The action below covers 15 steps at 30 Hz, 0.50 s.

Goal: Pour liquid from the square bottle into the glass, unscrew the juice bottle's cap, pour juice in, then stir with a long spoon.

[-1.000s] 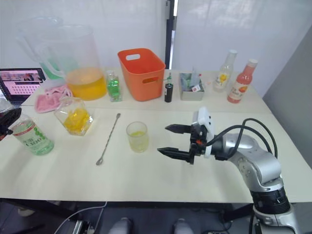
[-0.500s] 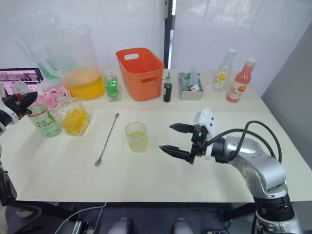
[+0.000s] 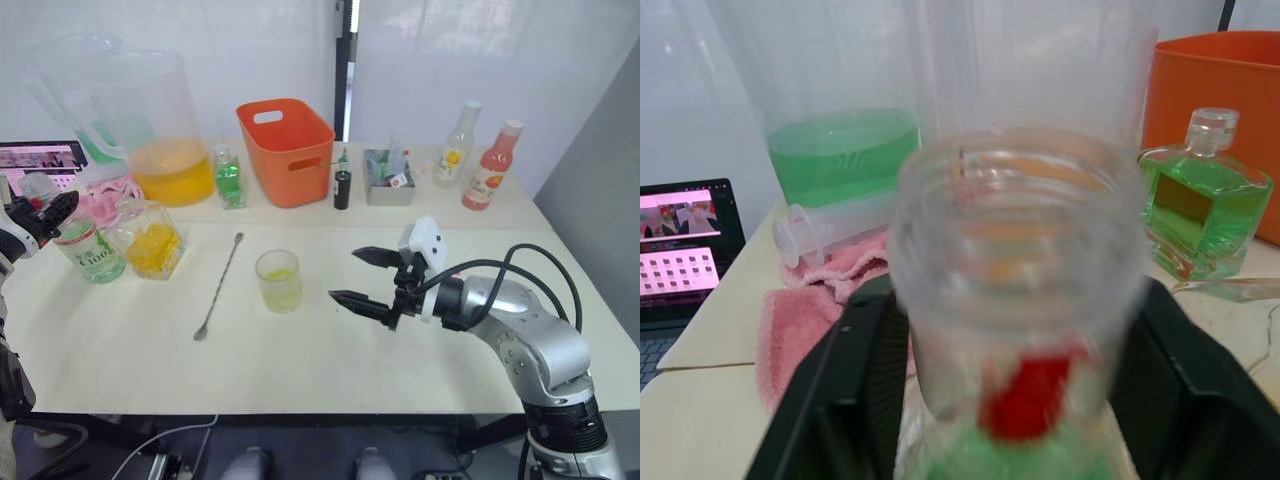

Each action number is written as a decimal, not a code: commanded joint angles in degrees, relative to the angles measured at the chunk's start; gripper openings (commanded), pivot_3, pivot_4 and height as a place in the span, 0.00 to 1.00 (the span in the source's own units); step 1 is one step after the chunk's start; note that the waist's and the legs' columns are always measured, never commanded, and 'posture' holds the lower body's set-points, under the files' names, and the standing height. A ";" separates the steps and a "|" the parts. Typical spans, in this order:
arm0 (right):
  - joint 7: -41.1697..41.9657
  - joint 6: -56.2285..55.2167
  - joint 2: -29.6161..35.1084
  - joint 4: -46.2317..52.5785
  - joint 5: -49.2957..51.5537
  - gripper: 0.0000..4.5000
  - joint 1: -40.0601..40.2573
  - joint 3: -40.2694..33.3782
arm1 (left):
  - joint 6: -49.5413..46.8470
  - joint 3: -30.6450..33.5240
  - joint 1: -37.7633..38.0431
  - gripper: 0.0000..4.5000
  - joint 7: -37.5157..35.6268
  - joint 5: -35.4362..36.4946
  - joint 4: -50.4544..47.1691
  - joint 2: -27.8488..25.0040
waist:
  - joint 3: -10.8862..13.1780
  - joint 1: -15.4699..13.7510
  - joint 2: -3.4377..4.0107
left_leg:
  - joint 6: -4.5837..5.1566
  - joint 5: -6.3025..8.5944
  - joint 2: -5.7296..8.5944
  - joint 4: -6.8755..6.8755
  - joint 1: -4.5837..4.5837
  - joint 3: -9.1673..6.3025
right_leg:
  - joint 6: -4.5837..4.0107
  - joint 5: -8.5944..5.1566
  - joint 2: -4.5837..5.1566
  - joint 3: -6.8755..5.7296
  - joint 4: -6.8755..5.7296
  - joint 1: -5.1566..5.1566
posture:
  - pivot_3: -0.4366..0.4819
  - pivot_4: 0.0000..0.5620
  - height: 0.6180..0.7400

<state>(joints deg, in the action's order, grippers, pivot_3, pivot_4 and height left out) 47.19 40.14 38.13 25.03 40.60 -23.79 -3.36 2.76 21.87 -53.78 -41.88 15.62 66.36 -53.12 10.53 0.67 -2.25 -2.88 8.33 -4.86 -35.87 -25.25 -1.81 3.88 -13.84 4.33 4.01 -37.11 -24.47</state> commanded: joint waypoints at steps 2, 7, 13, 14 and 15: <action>-0.14 -0.99 0.35 0.12 -0.20 1.00 -1.18 -1.11 | 1.20 2.54 -1.88 0.98 0.75 1.60 -1.01 -1.63 | 0.00 0.00 0.00 | 0.00 0.00 0.00 0.00 -0.01 0.00 | 0.00 0.00 0.00 0.00 0.01 0.00 | 0.48 0.27 0.70; 0.25 -1.61 0.02 -0.98 -0.94 1.00 -1.93 -0.72 | 1.84 5.30 -1.94 0.99 -1.05 4.28 -4.05 -1.30 | 0.00 0.01 0.00 | 0.00 0.00 0.00 0.00 -0.01 0.00 | 0.00 0.00 0.00 0.00 0.01 0.00 | 0.48 0.27 0.70; 1.13 -2.18 -0.32 -2.12 -1.40 1.00 -2.93 -0.06 | 1.30 10.00 -3.05 0.99 -5.04 10.60 -10.25 -1.12 | 0.00 0.02 0.00 | 0.00 0.00 0.00 0.00 -0.01 0.00 | 0.00 0.00 0.00 0.00 0.01 0.01 | 0.48 0.27 0.70; 1.27 -2.28 -0.40 -2.31 -1.45 1.00 -3.15 -0.03 | 1.34 11.12 -3.43 0.99 -6.03 12.17 -11.78 -1.13 | 0.01 0.03 -0.02 | 0.00 0.00 0.00 0.00 -0.01 0.00 | 0.00 0.00 0.00 0.00 0.01 0.00 | 0.48 0.27 0.70; 1.38 -2.34 -0.45 -2.45 -1.50 1.00 -3.28 -0.01 | 1.29 11.82 -3.57 0.99 -6.60 13.13 -12.82 -1.11 | 0.01 0.02 -0.03 | 0.00 0.00 -0.01 0.00 -0.01 0.00 | -0.01 0.00 -0.01 -0.01 0.01 0.00 | 0.48 0.27 0.70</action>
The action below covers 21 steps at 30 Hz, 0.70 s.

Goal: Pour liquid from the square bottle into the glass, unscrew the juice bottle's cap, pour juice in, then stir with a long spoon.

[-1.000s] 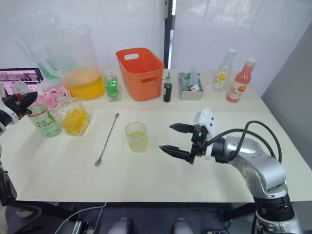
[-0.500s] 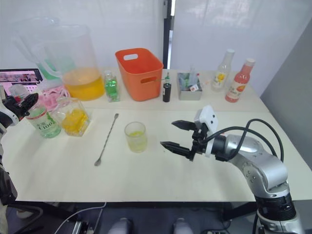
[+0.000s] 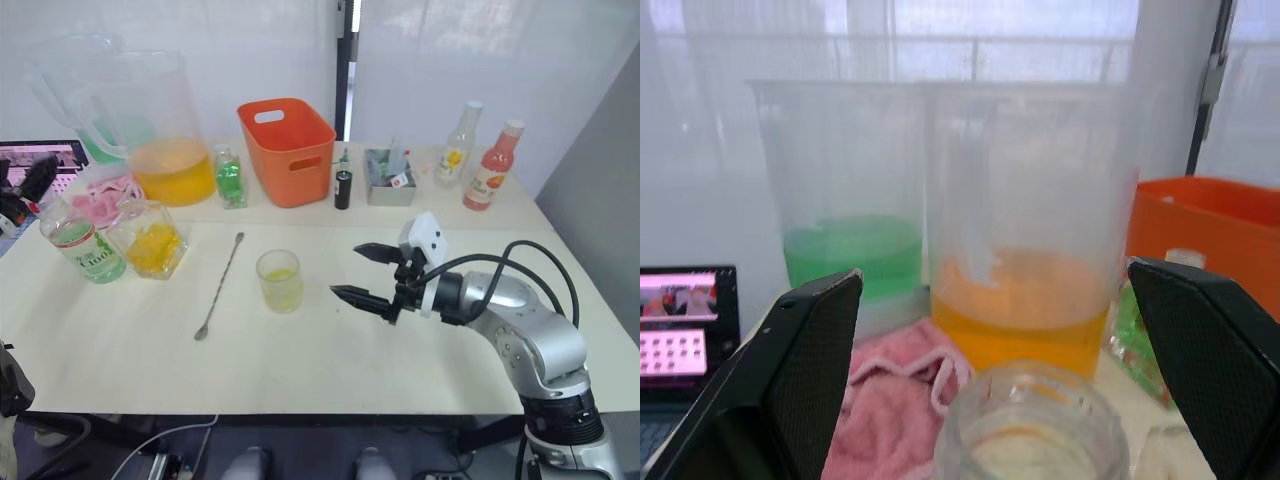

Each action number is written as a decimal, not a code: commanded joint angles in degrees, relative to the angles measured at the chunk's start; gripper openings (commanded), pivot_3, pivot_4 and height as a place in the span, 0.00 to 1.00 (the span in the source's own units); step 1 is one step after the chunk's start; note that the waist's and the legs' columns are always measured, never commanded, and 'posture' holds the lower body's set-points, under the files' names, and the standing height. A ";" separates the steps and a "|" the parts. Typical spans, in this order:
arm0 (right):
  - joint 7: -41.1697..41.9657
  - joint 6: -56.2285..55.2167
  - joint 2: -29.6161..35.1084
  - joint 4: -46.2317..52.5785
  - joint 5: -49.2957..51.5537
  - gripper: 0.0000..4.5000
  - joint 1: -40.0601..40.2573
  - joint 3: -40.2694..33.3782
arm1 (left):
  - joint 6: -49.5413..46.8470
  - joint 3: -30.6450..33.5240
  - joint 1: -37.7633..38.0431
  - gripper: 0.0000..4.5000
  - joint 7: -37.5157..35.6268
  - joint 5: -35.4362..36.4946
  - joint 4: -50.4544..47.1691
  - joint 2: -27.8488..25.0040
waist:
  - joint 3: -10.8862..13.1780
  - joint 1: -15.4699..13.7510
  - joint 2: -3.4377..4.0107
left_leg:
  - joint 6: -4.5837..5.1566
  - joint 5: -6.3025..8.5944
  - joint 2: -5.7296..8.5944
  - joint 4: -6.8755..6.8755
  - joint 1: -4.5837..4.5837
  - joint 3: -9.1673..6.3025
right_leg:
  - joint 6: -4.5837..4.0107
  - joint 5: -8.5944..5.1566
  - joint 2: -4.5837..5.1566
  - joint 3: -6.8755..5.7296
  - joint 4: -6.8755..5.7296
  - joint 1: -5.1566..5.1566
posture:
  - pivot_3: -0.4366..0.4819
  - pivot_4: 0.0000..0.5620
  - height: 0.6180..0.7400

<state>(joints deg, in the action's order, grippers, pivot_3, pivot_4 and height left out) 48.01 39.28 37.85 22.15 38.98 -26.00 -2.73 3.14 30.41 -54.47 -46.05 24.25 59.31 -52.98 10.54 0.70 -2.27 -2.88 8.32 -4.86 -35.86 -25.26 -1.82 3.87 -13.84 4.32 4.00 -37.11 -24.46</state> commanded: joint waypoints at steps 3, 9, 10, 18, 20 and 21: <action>0.48 -0.97 -0.70 0.08 1.65 1.00 -2.59 -1.98 | -4.59 3.75 -2.43 0.99 -4.91 8.05 -14.27 -2.27 | 0.00 0.03 -0.01 | 0.00 0.00 0.01 0.00 0.00 0.00 | 0.00 0.00 0.01 0.01 0.00 0.02 | 0.48 0.27 0.70; 2.02 -1.56 -0.39 -0.59 1.22 1.00 -3.26 -1.67 | -24.69 2.66 4.08 0.99 -5.90 20.04 -38.14 0.24 | 0.00 0.09 0.00 | 0.00 0.00 0.02 -0.01 0.03 -0.02 | -0.01 0.00 0.02 0.03 0.00 0.09 | 0.48 0.27 0.70; 2.21 -1.63 -0.40 -0.70 1.18 1.00 -3.45 -1.68 | -27.50 1.69 5.96 0.99 -6.60 21.55 -42.34 0.31 | 0.00 0.05 0.00 | 0.00 0.00 0.02 -0.01 0.03 -0.02 | -0.01 0.01 0.02 0.03 -0.01 0.10 | 0.48 0.27 0.70; 2.87 -1.38 0.17 1.97 1.61 1.00 -0.54 -2.35 | -35.06 -4.81 28.09 0.99 -16.93 22.82 -62.14 -0.61 | 0.01 0.69 0.02 | 0.00 0.00 -0.01 0.02 0.10 -0.01 | -0.07 -0.01 0.00 0.05 -0.02 0.09 | 0.48 0.27 0.70; 2.53 -1.04 0.32 3.30 1.96 1.00 0.87 -2.74 | -32.74 -5.49 33.01 0.99 -18.87 20.55 -63.51 -0.67 | 0.02 0.78 0.02 | 0.00 0.00 0.00 0.08 0.12 -0.01 | -0.16 -0.01 0.02 0.05 -0.01 0.08 | 0.48 0.27 0.70; 2.36 -0.98 0.39 4.09 2.05 1.00 1.83 -2.90 | -32.05 -5.41 35.06 0.99 -18.98 19.89 -64.05 -0.31 | 0.02 0.76 0.03 | 0.01 0.00 -0.02 0.08 0.11 -0.01 | -0.23 -0.01 -0.01 0.04 -0.02 0.04 | 0.48 0.27 0.70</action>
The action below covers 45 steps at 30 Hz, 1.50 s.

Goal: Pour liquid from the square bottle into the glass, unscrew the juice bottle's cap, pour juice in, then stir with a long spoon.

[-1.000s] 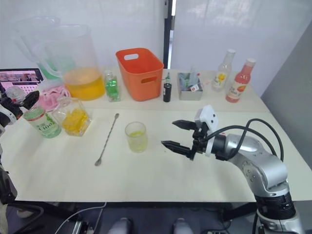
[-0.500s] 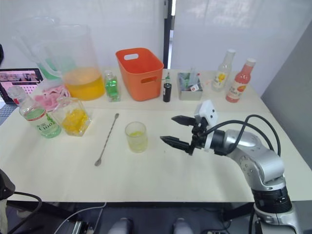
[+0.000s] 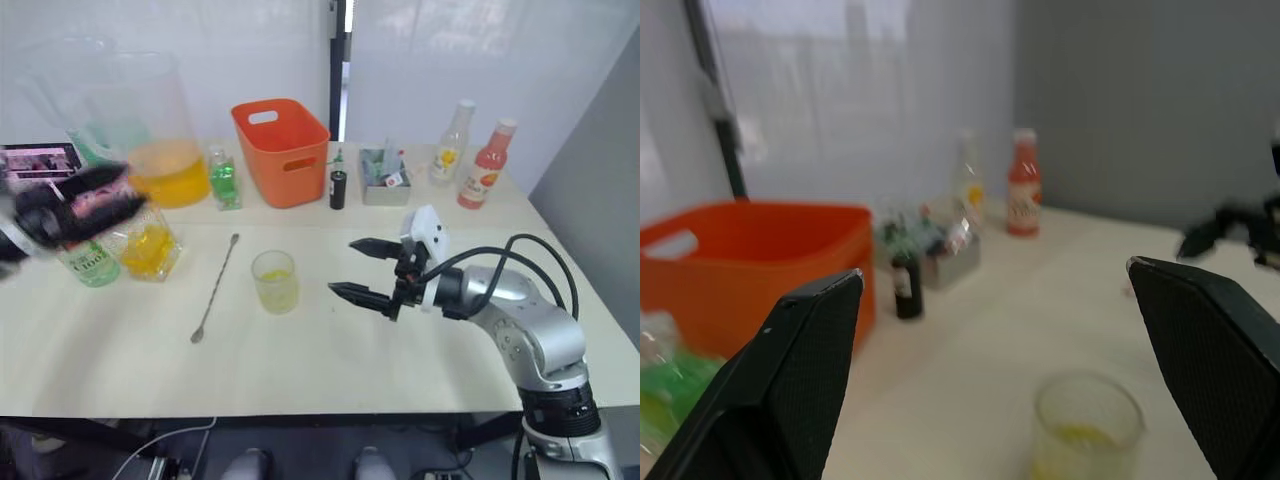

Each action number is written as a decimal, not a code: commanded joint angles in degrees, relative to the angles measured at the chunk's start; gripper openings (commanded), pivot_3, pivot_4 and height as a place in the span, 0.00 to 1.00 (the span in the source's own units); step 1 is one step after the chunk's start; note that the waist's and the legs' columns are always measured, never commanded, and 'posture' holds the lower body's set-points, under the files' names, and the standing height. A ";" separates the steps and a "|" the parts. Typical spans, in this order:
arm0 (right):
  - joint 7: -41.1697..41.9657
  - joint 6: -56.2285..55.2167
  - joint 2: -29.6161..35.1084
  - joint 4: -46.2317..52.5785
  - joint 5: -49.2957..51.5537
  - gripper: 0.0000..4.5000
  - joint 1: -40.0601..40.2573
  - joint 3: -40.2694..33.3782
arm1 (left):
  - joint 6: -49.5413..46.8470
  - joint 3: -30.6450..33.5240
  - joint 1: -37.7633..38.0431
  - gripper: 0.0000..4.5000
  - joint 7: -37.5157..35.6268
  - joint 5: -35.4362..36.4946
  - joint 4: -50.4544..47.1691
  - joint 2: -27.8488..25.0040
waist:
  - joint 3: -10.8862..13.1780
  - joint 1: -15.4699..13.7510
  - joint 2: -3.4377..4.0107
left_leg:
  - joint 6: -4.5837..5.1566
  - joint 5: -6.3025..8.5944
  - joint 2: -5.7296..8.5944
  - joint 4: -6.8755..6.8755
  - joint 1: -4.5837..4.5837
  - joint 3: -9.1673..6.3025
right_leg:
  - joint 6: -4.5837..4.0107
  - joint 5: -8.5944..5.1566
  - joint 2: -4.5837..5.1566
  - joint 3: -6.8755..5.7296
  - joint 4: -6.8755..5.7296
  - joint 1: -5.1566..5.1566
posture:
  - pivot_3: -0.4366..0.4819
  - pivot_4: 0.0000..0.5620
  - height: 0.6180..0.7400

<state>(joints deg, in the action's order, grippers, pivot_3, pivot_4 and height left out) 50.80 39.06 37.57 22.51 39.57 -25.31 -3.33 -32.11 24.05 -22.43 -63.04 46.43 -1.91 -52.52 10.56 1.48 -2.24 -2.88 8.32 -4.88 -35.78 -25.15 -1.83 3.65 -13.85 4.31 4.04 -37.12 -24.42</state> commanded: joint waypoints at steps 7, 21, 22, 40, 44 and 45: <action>-0.53 -1.72 1.63 8.62 0.43 1.00 7.51 -1.67 | 6.58 2.77 14.28 0.99 -0.28 -4.64 -6.91 3.07 | 0.00 -0.68 0.01 | -0.01 0.00 0.02 -0.05 0.02 0.06 | -0.25 -0.30 0.09 0.01 0.08 0.06 | 0.48 0.27 0.70; -1.55 -13.96 1.58 1.38 -7.71 1.00 22.96 -7.79 | 19.80 9.21 31.85 0.99 4.06 -13.31 -1.68 10.32 | -0.01 -0.89 -0.01 | -0.02 0.01 0.02 -0.09 0.03 0.10 | -0.32 -0.28 0.13 0.01 0.18 0.05 | 0.48 0.27 0.70; -1.38 -15.04 1.74 0.54 -8.37 1.00 24.51 -8.62 | 20.79 9.46 32.33 0.99 4.17 -13.86 -0.48 10.61 | -0.02 -0.93 -0.01 | -0.05 0.03 0.01 -0.08 0.05 0.09 | -0.32 -0.29 0.13 0.00 0.18 0.07 | 0.48 0.27 0.70; 10.25 -15.68 8.87 -9.41 -3.30 1.00 17.63 -12.06 | 23.66 11.45 39.45 0.99 12.74 -14.26 -5.38 16.75 | -0.03 -0.55 -0.01 | -0.30 0.19 -0.03 -0.06 0.12 0.15 | -0.31 -0.29 0.12 0.03 0.19 0.08 | 0.48 0.27 0.70; 15.65 -9.51 11.71 -7.70 2.82 1.00 11.64 -10.30 | 23.01 11.46 43.94 0.99 17.29 -14.84 -10.86 20.37 | -0.02 -0.60 0.00 | -0.30 0.19 -0.01 -0.08 0.11 0.19 | -0.30 -0.29 0.14 0.06 0.23 0.10 | 0.48 0.27 0.70; 16.25 -8.51 11.90 -7.59 3.60 1.00 10.46 -9.76 | 22.08 11.48 44.69 0.99 18.85 -14.35 -12.80 21.16 | -0.02 -0.60 0.00 | -0.30 0.19 -0.01 -0.08 0.11 0.19 | -0.30 -0.29 0.14 0.06 0.24 0.10 | 0.48 0.27 0.70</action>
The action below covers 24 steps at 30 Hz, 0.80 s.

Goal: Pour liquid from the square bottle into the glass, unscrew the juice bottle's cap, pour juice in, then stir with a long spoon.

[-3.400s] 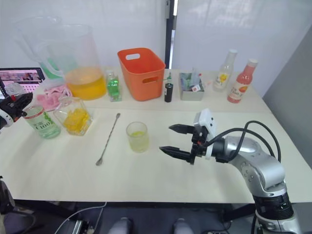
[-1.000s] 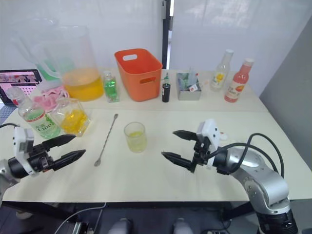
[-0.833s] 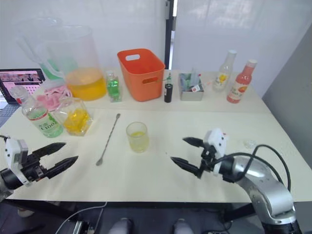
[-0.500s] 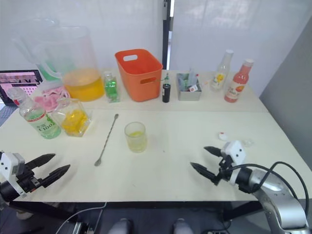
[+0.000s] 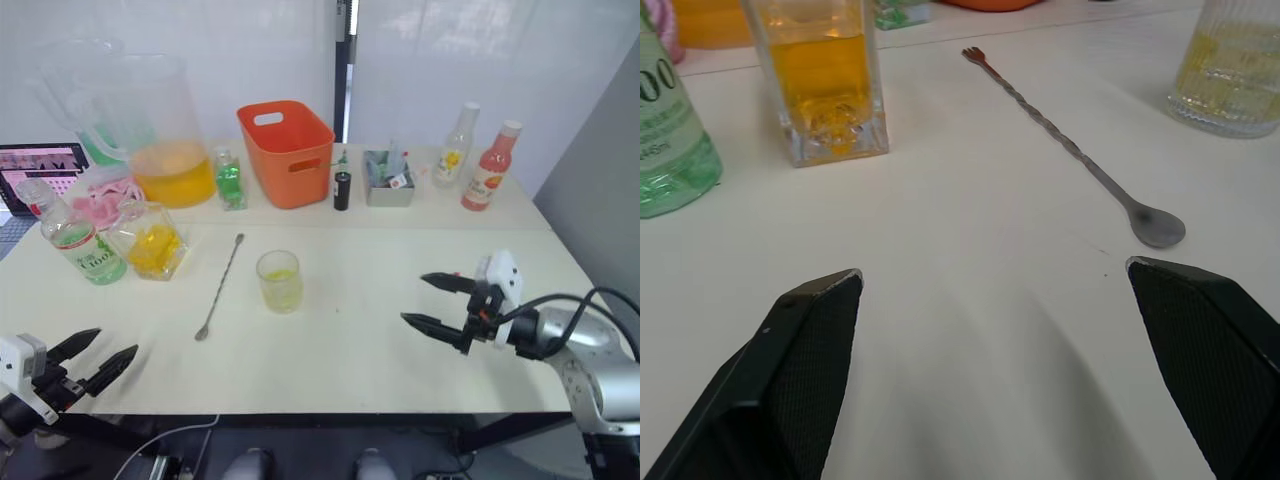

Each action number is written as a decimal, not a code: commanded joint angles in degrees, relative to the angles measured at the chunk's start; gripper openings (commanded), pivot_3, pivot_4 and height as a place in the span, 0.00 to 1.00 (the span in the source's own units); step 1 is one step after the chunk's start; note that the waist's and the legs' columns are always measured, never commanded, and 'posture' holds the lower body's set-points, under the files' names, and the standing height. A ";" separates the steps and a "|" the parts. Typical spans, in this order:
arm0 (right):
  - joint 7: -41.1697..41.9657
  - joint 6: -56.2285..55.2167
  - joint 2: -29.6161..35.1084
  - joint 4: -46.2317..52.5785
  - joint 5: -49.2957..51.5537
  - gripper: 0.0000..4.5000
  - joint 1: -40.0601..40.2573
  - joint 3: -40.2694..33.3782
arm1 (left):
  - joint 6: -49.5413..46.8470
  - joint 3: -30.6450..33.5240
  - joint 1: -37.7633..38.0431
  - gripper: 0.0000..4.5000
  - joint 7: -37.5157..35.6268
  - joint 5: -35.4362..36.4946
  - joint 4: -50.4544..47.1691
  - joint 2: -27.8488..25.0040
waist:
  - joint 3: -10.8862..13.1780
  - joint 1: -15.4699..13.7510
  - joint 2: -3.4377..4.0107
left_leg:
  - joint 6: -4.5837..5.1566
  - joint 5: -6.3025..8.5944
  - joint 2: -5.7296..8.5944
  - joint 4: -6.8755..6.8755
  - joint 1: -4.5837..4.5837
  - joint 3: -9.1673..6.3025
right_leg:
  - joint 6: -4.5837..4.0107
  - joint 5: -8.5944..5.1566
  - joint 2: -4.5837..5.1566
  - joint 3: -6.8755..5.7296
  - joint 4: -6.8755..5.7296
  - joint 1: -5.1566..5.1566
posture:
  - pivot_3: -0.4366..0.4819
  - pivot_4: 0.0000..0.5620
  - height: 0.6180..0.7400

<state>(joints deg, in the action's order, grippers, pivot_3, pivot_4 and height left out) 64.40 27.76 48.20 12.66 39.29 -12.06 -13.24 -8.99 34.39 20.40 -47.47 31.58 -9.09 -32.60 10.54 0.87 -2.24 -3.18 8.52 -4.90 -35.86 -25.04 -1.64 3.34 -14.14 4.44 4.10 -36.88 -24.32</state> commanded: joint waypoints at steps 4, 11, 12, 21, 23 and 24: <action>4.23 5.56 0.82 3.66 5.74 1.00 -6.82 3.19 | -3.56 1.38 4.54 0.99 8.48 1.03 -11.45 4.10 | -0.01 -0.08 -0.02 | -0.03 0.02 0.00 -0.01 0.00 -0.01 | 0.00 0.00 -0.01 0.00 0.00 -0.02 | 0.48 0.27 0.70; 4.82 5.24 0.32 3.10 4.41 1.00 -9.98 6.23 | -10.00 -0.48 2.20 0.99 20.10 0.35 -17.88 7.31 | -0.01 -0.26 -0.01 | -0.08 0.05 0.03 -0.03 -0.02 -0.01 | 0.00 0.00 0.01 0.00 0.06 0.00 | 0.48 0.27 0.70; 4.63 5.49 0.34 3.34 4.63 1.00 -10.14 6.29 | -11.36 -2.15 1.05 0.99 21.61 -0.59 -19.07 7.22 | -0.01 -0.33 -0.02 | -0.07 0.05 0.04 -0.03 -0.02 -0.01 | 0.01 0.00 0.00 0.00 0.05 0.01 | 0.48 0.27 0.70; -0.02 9.06 -0.82 9.64 7.66 1.00 -8.25 5.27 | -21.91 -14.33 -13.42 0.99 35.11 -5.06 -20.76 10.75 | -0.02 -0.16 -0.03 | 0.27 -0.17 0.06 -0.04 -0.02 -0.05 | 0.10 0.06 -0.04 0.01 0.01 0.05 | 0.48 0.27 0.70; -0.77 9.78 -0.41 10.34 8.10 1.00 -7.65 4.84 | -23.75 -16.62 -16.31 0.99 36.16 -5.43 -19.96 11.24 | -0.02 -0.19 -0.03 | 0.27 -0.17 0.06 -0.05 -0.02 -0.06 | 0.12 0.07 -0.05 0.01 0.00 0.05 | 0.48 0.27 0.70; -1.07 10.19 -0.14 10.69 8.31 1.00 -7.32 4.65 | -24.35 -17.70 -17.77 0.99 36.68 -6.06 -19.43 11.28 | -0.02 -0.20 -0.03 | 0.27 -0.17 0.06 -0.05 -0.02 -0.06 | 0.12 0.07 -0.05 0.01 0.01 0.06 | 0.48 0.27 0.70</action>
<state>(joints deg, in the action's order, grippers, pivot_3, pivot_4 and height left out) 63.95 37.42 47.44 21.26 46.29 -19.27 -6.43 -32.70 17.90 4.61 -11.93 26.65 -27.52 -21.06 10.52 0.67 -2.27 -2.91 8.34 -4.83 -35.92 -25.06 -1.70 3.47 -14.06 4.40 4.11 -36.88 -24.26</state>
